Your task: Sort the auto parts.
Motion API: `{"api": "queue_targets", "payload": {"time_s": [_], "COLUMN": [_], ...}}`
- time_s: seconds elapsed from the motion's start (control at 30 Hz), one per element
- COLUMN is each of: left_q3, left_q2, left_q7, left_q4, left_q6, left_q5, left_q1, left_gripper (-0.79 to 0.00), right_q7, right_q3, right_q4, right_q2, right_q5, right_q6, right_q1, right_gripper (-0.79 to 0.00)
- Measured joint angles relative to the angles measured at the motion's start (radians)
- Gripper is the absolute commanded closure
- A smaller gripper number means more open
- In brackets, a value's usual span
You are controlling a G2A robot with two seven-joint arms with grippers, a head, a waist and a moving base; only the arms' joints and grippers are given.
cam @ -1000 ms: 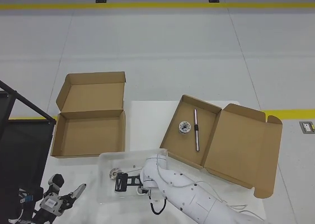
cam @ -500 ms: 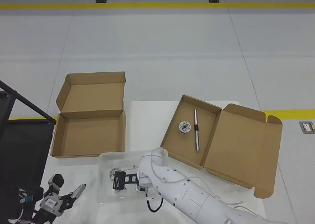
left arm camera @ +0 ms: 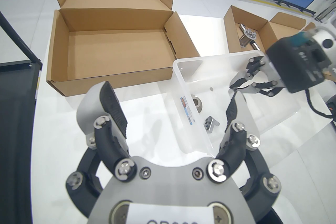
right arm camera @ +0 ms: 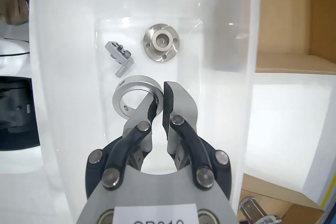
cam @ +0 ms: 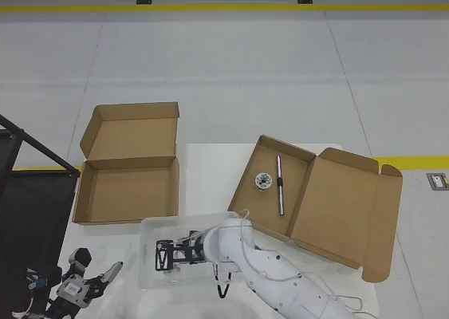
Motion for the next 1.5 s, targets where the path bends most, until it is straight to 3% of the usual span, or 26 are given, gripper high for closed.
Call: {"api": "queue_targets", "payload": {"time_s": [0.13, 0.23, 0.47, 0.57, 0.83, 0.93, 1.03, 1.23, 1.5], "left_q3": [0.0, 0.0, 0.0, 0.0, 0.0, 0.0, 0.0, 0.0, 0.0], "left_q2": [0.0, 0.0, 0.0, 0.0, 0.0, 0.0, 0.0, 0.0, 0.0], "left_q7": [0.0, 0.0, 0.0, 0.0, 0.0, 0.0, 0.0, 0.0, 0.0], "left_q4": [0.0, 0.0, 0.0, 0.0, 0.0, 0.0, 0.0, 0.0, 0.0], "left_q6": [0.0, 0.0, 0.0, 0.0, 0.0, 0.0, 0.0, 0.0, 0.0], "left_q5": [0.0, 0.0, 0.0, 0.0, 0.0, 0.0, 0.0, 0.0, 0.0], "left_q1": [0.0, 0.0, 0.0, 0.0, 0.0, 0.0, 0.0, 0.0, 0.0], "left_gripper": [-0.785, -0.785, -0.785, -0.785, -0.785, -0.785, -0.785, -0.785, -0.785], "right_q7": [-0.089, -0.108, -0.105, -0.116, -0.251, -0.246, -0.205, -0.148, -0.208], "right_q3": [0.163, 0.21, 0.205, 0.206, 0.376, 0.45, 0.504, 0.581, 0.616], "right_q4": [-0.259, -0.341, -0.325, -0.295, -0.29, -0.284, -0.228, 0.017, 0.363], "right_q2": [0.073, 0.085, 0.084, 0.08, 0.077, 0.077, 0.074, 0.067, 0.062], "right_q5": [-0.099, -0.136, -0.126, -0.116, -0.014, 0.008, 0.044, 0.135, 0.237], "right_q6": [0.03, 0.125, 0.096, 0.137, 0.533, 0.697, 0.813, 0.894, 0.83], "right_q1": [-0.192, -0.29, -0.255, -0.258, -0.305, -0.325, -0.297, -0.157, 0.024], "right_gripper": [0.0, 0.0, 0.0, 0.0, 0.0, 0.0, 0.0, 0.0, 0.0]}}
